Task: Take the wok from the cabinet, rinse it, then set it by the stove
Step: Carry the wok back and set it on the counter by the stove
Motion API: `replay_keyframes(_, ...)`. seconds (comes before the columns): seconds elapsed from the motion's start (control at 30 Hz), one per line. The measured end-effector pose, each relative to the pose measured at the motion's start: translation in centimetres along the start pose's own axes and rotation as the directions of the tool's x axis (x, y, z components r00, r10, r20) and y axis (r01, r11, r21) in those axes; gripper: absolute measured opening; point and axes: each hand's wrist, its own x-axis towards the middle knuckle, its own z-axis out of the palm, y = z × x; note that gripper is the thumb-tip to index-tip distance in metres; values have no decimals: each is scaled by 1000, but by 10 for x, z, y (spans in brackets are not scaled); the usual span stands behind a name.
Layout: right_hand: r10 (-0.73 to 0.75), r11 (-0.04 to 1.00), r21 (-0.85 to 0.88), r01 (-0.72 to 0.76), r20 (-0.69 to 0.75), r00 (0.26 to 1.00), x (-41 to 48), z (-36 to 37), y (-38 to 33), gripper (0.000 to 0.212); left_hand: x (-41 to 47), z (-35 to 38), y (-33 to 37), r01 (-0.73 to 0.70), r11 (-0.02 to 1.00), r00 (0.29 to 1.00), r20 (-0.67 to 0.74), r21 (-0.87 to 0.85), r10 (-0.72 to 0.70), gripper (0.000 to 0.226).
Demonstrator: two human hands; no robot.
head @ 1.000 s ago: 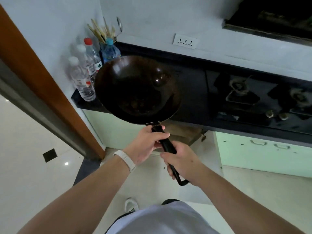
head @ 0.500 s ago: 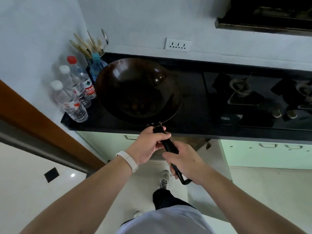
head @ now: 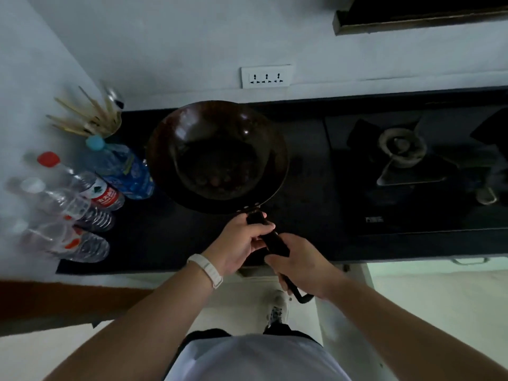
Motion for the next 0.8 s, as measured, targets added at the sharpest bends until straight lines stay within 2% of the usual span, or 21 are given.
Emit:
replay_keyframes(0.27, 103, 994, 30, -101, -84, 991, 18, -28, 7, 7, 52, 20, 3, 126, 992, 987, 97, 21, -128, 25)
replay_keyframes(0.47, 168, 986, 58, -159, -206, 964, 37, -28, 7, 10, 88, 21, 11, 186, 980, 961, 194, 65, -195, 22)
replay_keyframes(0.67, 225, 972, 138, -191, -302, 926, 61, -20, -2, 13, 116, 14, 27, 196, 968, 938, 258, 156, -232, 26)
replay_keyframes(0.8, 243, 969, 130, -210, -337, 910, 76, -13, -7, 16, 131, 6, 34, 206, 956, 923, 283, 210, -261, 30)
